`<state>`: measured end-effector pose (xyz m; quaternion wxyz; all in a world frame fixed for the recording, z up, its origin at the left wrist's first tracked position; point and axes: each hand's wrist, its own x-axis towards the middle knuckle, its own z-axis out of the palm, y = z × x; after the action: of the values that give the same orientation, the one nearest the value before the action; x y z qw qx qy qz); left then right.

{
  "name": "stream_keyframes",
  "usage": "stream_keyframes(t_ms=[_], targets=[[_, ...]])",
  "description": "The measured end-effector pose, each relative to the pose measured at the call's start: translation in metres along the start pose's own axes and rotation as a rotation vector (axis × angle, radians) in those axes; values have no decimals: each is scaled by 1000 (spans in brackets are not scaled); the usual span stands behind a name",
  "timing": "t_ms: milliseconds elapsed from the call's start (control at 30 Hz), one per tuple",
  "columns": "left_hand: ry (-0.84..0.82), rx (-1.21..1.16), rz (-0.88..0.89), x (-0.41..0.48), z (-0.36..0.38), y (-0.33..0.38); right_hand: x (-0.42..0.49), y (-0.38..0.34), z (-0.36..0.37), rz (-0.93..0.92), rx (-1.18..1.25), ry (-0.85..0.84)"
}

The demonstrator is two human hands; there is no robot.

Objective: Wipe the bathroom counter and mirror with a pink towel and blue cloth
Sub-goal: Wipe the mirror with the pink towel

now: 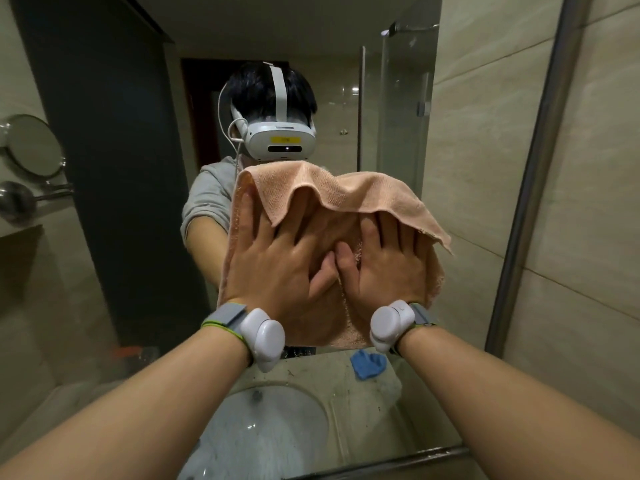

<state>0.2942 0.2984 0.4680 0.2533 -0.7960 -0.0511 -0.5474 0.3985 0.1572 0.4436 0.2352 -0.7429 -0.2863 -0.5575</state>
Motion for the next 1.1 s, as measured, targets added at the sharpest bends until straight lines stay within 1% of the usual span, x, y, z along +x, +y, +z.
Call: stream_keyframes(t_ms=[200,333,433,533,633,700,767,867,967,1100], targets=[[-51,-17,25,-14,2,12,-19,6,1,26,8,-28],[-89,-33,32,-31,9,25,-38,14,10,21,-5,-12],[-97,-83,75,-53,20,39,-72,26,19,54,-41,-60],[-144,-132,152,-84,28,60,-116,35,22,90,-74,-116],[-165,-150,134,-96,34,74,-130,45,16,93,-28,-203],[-163,-193,129,-88,32,81,-119,52,7,98,-2,-230],[-167,-238,135,-64,24,87,-97,61,-5,140,1,-221],[-137,-254,147,-8,14,99,-57,78,-12,233,-20,-162],[-101,-201,183,41,10,115,-25,98,-15,326,-36,-75],[-68,-147,197,50,16,124,-21,114,-7,300,-59,-44]])
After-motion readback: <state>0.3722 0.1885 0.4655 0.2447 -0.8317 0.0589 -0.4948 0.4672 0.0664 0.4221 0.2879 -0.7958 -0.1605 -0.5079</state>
